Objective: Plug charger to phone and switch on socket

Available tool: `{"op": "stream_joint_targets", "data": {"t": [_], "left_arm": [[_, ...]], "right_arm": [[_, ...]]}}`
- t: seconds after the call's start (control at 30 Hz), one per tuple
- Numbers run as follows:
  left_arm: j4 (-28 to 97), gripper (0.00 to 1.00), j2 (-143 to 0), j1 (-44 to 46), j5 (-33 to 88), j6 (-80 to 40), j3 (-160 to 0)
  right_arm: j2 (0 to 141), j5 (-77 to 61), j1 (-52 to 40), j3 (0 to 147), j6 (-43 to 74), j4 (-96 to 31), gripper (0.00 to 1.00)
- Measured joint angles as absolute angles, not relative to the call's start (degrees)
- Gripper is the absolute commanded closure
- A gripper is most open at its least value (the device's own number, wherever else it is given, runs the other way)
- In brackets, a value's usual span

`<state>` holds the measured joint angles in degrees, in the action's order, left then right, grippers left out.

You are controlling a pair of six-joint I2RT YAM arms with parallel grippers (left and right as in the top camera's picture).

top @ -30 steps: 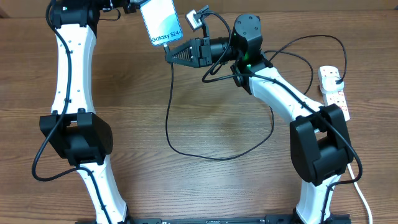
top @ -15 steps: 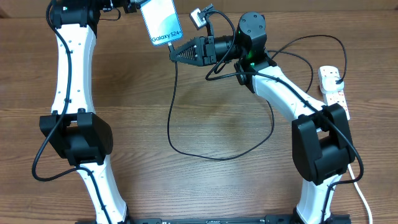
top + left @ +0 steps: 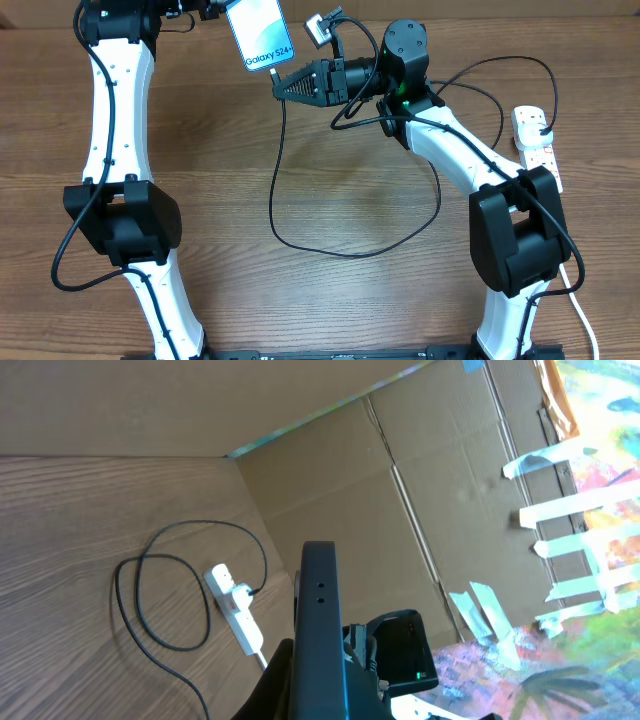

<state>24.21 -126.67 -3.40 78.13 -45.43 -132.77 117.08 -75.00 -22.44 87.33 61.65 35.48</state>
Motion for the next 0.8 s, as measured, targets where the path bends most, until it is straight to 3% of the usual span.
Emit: {"op": "stream_joint_targets", "data": {"t": [0.8], "left_arm": [[25.67, 0.96, -126.67, -2.96, 79.05, -44.34, -132.77]], "right_arm": [[117.08, -74.89, -22.44, 87.33, 62.39, 35.48, 0.96]]}}
